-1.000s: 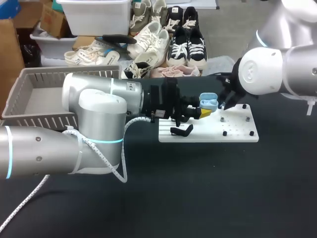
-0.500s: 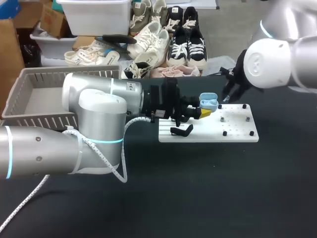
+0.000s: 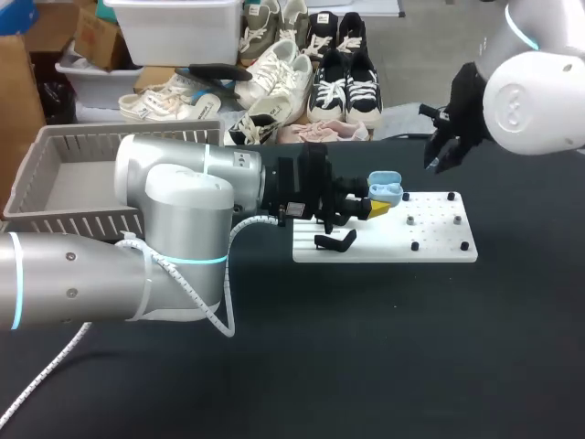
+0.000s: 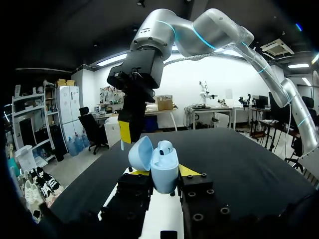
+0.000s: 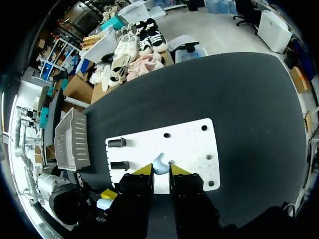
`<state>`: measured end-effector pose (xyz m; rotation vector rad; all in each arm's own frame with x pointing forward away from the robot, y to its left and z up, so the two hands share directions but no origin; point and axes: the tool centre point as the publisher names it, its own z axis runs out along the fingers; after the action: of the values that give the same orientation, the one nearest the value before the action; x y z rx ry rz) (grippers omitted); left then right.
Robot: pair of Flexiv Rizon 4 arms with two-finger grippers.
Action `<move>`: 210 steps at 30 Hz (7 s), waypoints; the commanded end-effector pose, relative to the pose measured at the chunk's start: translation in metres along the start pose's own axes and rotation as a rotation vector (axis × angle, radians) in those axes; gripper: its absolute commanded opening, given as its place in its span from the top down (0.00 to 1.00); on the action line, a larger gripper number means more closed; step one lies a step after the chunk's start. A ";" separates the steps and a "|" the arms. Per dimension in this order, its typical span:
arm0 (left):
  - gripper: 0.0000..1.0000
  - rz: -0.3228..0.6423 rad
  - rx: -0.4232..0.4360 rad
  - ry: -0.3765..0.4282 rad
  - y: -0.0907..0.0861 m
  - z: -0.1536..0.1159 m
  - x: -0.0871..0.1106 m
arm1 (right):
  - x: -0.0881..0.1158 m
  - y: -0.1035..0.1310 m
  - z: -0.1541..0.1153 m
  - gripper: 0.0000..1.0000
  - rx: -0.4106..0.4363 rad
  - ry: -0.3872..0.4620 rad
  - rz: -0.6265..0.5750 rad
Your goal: Pick up each earbud case from the left stands, insert the matching earbuds, close the lid, and place the case in the box.
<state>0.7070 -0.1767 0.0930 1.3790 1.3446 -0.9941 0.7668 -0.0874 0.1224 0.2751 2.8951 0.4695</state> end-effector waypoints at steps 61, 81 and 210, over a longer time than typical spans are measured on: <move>1.00 0.001 -0.002 -0.003 0.000 0.000 0.001 | 0.081 0.070 -0.030 1.00 0.112 0.180 -0.449; 1.00 0.001 -0.002 -0.003 0.000 0.000 0.001 | 0.088 0.075 -0.024 1.00 0.117 0.197 -0.463; 1.00 0.001 -0.002 -0.003 0.000 0.000 0.001 | 0.087 0.076 -0.021 1.00 0.129 0.222 -0.430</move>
<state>0.7070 -0.1767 0.0928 1.3790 1.3448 -0.9942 0.6887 -0.0037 0.1527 -0.4041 3.0723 0.2532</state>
